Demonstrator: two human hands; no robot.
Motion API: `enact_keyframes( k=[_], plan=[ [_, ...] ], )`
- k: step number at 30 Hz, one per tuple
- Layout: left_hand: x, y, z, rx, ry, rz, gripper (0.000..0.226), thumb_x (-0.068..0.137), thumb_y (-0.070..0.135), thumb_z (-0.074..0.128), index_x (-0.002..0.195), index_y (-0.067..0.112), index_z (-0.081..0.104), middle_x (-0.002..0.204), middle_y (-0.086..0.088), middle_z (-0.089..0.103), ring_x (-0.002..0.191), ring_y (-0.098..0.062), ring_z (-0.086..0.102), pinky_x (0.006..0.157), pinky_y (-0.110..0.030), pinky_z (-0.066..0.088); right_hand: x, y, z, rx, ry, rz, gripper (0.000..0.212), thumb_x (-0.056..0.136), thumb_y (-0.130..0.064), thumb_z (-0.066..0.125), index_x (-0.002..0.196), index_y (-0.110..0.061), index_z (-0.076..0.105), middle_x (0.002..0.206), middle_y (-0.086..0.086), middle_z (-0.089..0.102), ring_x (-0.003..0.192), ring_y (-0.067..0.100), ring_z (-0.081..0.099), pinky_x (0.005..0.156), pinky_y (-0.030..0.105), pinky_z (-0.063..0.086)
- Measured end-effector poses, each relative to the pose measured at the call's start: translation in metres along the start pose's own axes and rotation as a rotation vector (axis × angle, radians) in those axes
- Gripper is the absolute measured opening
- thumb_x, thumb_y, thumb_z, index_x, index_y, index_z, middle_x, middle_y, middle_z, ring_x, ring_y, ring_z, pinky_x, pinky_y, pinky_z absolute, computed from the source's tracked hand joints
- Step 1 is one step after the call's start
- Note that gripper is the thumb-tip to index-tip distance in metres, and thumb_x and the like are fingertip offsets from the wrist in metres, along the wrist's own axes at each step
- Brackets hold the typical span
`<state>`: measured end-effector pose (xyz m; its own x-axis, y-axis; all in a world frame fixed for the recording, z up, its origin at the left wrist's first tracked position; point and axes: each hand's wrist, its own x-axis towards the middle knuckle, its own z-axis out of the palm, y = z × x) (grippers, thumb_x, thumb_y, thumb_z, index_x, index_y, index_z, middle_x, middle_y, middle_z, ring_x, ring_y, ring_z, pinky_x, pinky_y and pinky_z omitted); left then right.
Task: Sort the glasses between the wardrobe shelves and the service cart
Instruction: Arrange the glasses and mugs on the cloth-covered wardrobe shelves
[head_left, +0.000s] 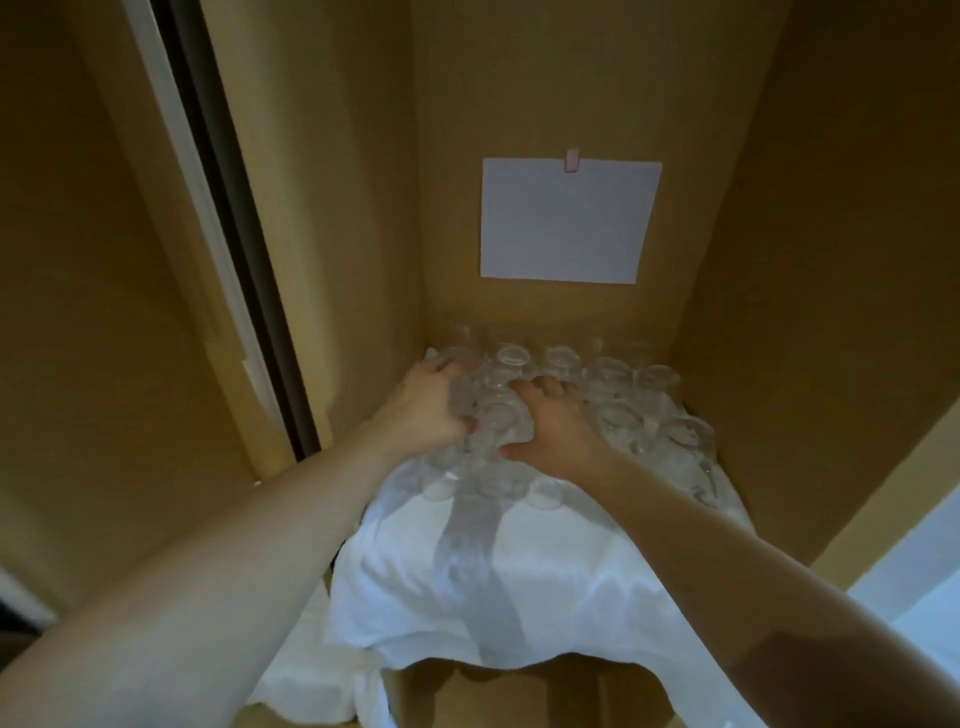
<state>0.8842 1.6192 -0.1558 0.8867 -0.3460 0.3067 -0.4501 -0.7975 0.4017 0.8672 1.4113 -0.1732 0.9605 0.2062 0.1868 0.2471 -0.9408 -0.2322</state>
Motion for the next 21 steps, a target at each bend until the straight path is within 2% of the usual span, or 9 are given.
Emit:
enact_keyframes(
  k=[2,4,8,11,14,17,19,21],
  plan=[
    [-0.018,0.000,-0.003,0.014,0.032,-0.039,0.075,0.072,0.045,0.070,0.141,0.019,0.055,0.138,-0.010,0.060,0.130,-0.030,0.053,0.102,-0.030,0.046,0.002,-0.013,0.007,0.012,-0.001,-0.040,0.093,0.076,-0.060,0.076,0.154,-0.032,0.033,0.152,0.006,0.040,0.140,0.034,0.032,0.112,0.048,0.035],
    [-0.038,-0.002,-0.006,0.018,0.038,-0.118,0.078,0.074,0.047,0.074,0.144,0.023,0.050,0.137,-0.010,0.058,0.126,-0.029,0.054,0.092,-0.024,0.043,-0.001,-0.029,0.017,0.014,-0.010,-0.072,0.095,0.075,-0.063,0.074,0.154,-0.033,0.031,0.154,0.005,0.037,0.142,0.033,0.028,0.112,0.048,0.032],
    [-0.078,-0.007,-0.013,0.031,0.033,-0.216,0.077,0.077,0.048,0.078,0.144,0.027,0.047,0.133,-0.005,0.058,0.123,-0.026,0.051,0.092,-0.029,0.042,-0.014,-0.061,0.034,-0.032,0.024,-0.136,0.093,0.076,-0.067,0.072,0.152,-0.033,0.032,0.154,0.003,0.036,0.144,0.032,0.026,0.113,0.049,0.027],
    [-0.109,-0.005,-0.016,0.013,0.055,-0.259,0.078,0.076,0.046,0.081,0.144,0.025,0.048,0.134,-0.004,0.057,0.123,-0.025,0.051,0.087,-0.024,0.034,-0.032,-0.079,0.038,-0.017,0.030,-0.150,0.092,0.076,-0.067,0.072,0.152,-0.033,0.033,0.151,0.002,0.040,0.141,0.031,0.030,0.109,0.048,0.029],
    [-0.135,-0.002,-0.023,0.004,0.065,-0.273,0.077,0.075,0.043,0.082,0.142,0.020,0.052,0.136,-0.005,0.058,0.125,-0.026,0.052,0.091,-0.025,0.035,-0.051,-0.099,0.039,-0.032,0.017,-0.128,0.094,0.077,-0.069,0.070,0.154,-0.033,0.030,0.155,0.001,0.037,0.144,0.030,0.028,0.113,0.048,0.028],
    [-0.166,-0.005,-0.037,-0.002,0.068,-0.262,0.070,0.078,0.037,0.083,0.139,0.016,0.054,0.139,-0.009,0.055,0.130,-0.030,0.049,0.101,-0.032,0.039,-0.072,-0.123,0.038,-0.043,0.012,-0.092,0.094,0.079,-0.068,0.070,0.155,-0.032,0.028,0.157,0.001,0.033,0.146,0.030,0.026,0.115,0.047,0.028],
    [-0.195,-0.012,-0.049,0.013,0.036,-0.285,0.075,0.083,0.038,0.080,0.146,0.018,0.046,0.150,-0.006,0.045,0.140,-0.027,0.040,0.111,-0.038,0.039,-0.090,-0.144,0.038,-0.038,0.006,-0.074,0.094,0.080,-0.066,0.071,0.155,-0.031,0.028,0.159,0.003,0.032,0.146,0.031,0.027,0.115,0.048,0.029],
    [-0.226,-0.024,-0.064,0.032,0.005,-0.304,0.079,0.086,0.040,0.077,0.152,0.021,0.038,0.157,-0.003,0.037,0.146,-0.024,0.030,0.117,-0.038,0.033,-0.112,-0.171,0.041,-0.028,-0.011,-0.065,0.094,0.080,-0.066,0.071,0.155,-0.031,0.028,0.158,0.003,0.033,0.146,0.030,0.028,0.114,0.048,0.030]
  ],
)
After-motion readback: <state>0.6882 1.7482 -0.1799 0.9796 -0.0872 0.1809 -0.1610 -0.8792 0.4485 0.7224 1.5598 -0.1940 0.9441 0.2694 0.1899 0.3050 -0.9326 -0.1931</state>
